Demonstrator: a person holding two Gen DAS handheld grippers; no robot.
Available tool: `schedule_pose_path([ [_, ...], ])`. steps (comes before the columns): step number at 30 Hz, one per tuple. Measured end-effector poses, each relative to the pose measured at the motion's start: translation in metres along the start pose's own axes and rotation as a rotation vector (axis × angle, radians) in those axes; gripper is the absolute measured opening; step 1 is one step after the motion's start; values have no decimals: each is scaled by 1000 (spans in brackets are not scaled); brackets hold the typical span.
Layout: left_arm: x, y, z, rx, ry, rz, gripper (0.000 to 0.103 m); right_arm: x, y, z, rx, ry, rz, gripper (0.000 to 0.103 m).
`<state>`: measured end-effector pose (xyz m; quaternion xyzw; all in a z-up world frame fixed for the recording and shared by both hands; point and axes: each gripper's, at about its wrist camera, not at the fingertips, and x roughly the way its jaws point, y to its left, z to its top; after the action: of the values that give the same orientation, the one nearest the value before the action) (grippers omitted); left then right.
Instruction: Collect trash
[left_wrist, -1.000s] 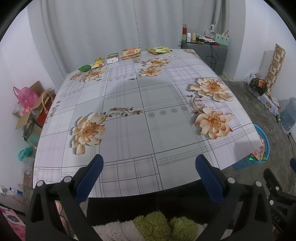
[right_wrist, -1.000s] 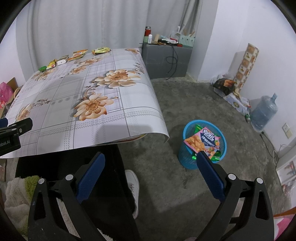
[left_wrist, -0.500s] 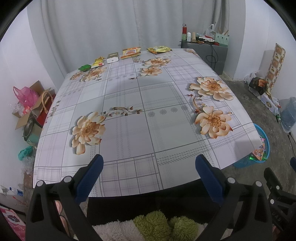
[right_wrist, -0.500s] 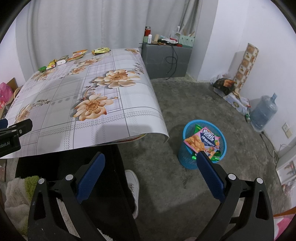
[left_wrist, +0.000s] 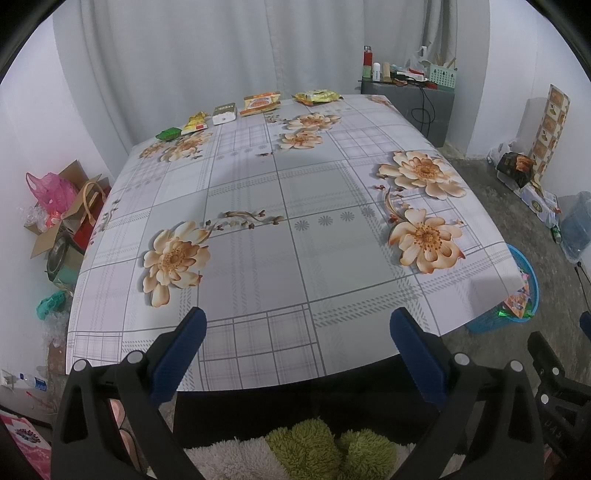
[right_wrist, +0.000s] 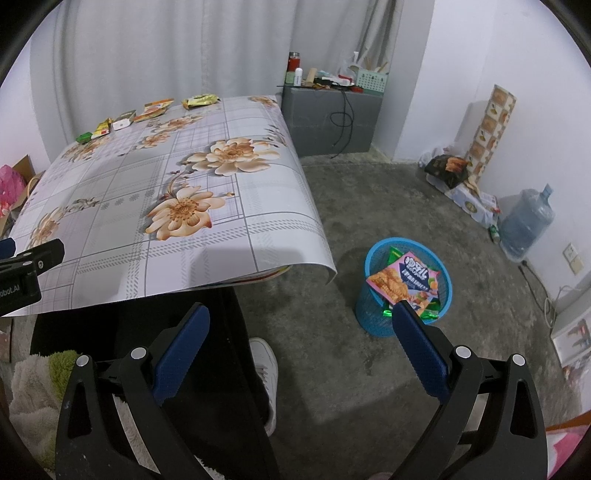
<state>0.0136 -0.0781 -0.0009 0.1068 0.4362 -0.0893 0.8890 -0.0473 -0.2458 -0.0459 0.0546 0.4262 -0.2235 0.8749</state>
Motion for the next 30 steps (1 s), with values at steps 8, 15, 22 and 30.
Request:
schedule_pose_path([
  [8, 0, 0, 0, 1, 2, 0, 97, 0, -1, 0, 0, 0, 1, 95],
  [15, 0, 0, 0, 2, 2, -1, 97, 0, -1, 0, 0, -1, 0, 95],
  [22, 1, 0, 0, 1, 5, 2, 97, 0, -2, 0, -1, 0, 1, 95],
  [30, 0, 1, -3, 1, 6, 3, 97, 0, -1, 0, -1, 0, 1, 95],
])
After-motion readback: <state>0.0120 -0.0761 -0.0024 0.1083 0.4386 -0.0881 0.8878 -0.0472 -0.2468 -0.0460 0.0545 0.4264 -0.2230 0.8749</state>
